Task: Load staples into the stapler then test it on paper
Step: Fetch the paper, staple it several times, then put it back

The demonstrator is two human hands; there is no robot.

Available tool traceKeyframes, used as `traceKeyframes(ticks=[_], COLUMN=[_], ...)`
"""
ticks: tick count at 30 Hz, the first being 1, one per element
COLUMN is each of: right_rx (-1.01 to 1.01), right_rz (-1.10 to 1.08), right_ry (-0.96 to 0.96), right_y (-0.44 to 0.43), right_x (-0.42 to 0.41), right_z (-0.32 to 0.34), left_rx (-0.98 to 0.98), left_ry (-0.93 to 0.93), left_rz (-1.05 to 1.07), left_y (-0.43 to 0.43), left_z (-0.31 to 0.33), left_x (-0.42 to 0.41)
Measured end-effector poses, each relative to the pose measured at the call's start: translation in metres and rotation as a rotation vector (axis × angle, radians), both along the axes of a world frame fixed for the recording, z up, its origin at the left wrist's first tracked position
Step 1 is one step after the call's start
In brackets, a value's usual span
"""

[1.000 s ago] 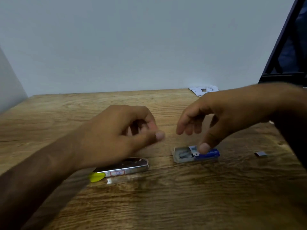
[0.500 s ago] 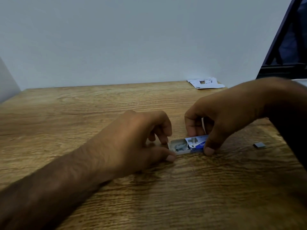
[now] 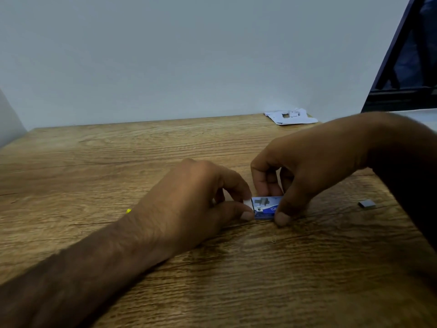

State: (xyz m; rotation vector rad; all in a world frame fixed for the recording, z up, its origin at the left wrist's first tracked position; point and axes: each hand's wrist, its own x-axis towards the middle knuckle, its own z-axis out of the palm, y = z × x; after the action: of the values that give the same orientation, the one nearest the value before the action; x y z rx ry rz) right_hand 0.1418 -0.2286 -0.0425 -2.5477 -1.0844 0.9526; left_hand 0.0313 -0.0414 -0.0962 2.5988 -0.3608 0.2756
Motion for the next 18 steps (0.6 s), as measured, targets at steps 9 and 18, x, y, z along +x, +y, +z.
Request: traceKeyframes(ticks=[9, 18], right_rx=[0.019, 0.059], right_rz=[0.043, 0.087], right_ry=[-0.015, -0.071], right_y=[0.0023, 0.0042], right_x=[-0.0016, -0.0023], right_z=[-0.0007, -0.0003], left_rx=[0.038, 0.005], left_ry=[0.027, 0.012], left_rz=[0.062, 0.078], left_y=[-0.0058, -0.0071], left_z=[0.0029, 0.0014], left_x=[-0.001, -0.0009])
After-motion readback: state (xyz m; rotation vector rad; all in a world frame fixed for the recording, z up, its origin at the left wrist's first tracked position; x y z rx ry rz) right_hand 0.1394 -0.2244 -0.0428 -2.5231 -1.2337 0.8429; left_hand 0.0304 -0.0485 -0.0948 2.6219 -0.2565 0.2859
